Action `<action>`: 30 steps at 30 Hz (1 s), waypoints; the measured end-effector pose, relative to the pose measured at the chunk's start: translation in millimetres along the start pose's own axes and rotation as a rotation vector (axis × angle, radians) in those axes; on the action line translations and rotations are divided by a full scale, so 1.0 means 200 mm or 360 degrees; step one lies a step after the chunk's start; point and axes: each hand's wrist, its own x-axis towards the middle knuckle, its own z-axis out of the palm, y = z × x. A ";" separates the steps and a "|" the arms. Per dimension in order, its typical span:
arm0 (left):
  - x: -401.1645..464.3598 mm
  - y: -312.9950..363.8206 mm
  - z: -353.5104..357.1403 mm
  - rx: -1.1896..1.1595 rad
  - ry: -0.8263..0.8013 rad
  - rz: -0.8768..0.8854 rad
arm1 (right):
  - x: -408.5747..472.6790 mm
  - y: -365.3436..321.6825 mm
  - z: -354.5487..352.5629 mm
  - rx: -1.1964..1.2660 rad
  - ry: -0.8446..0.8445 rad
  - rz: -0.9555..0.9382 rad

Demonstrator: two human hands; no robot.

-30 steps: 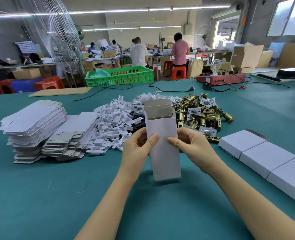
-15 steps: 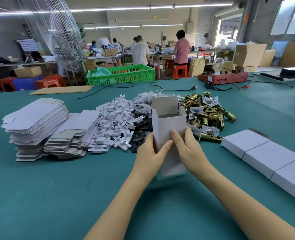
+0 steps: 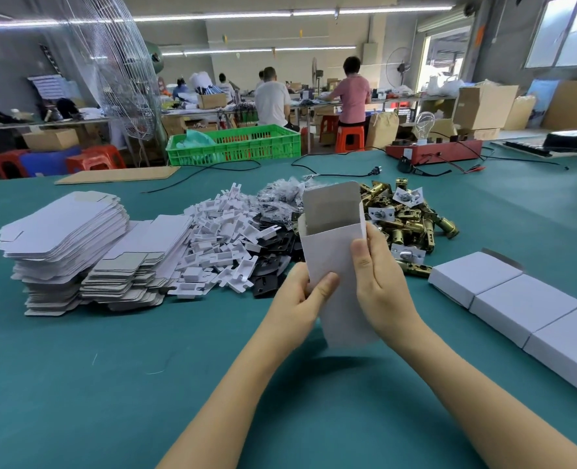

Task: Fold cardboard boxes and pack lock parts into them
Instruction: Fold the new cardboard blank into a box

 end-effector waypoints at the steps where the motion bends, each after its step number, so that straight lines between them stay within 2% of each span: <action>1: 0.00 0.00 0.01 0.0032 0.0013 0.0036 | 0.00 0.00 0.01 -0.0022 0.0014 -0.0042; 5: 0.01 0.02 -0.02 0.0094 0.0110 0.0139 | -0.01 0.03 0.05 0.0143 0.0009 -0.0048; 9: 0.01 0.00 -0.04 0.0212 0.0223 0.0223 | 0.00 0.05 0.08 0.0395 -0.0083 0.0105; 16: 0.02 -0.02 -0.06 0.0185 0.0243 0.0342 | 0.00 0.07 0.08 0.0404 -0.0106 0.0113; 30: 0.01 0.02 -0.10 0.0241 0.0160 0.0331 | 0.00 0.05 0.05 0.0240 -0.0138 0.0050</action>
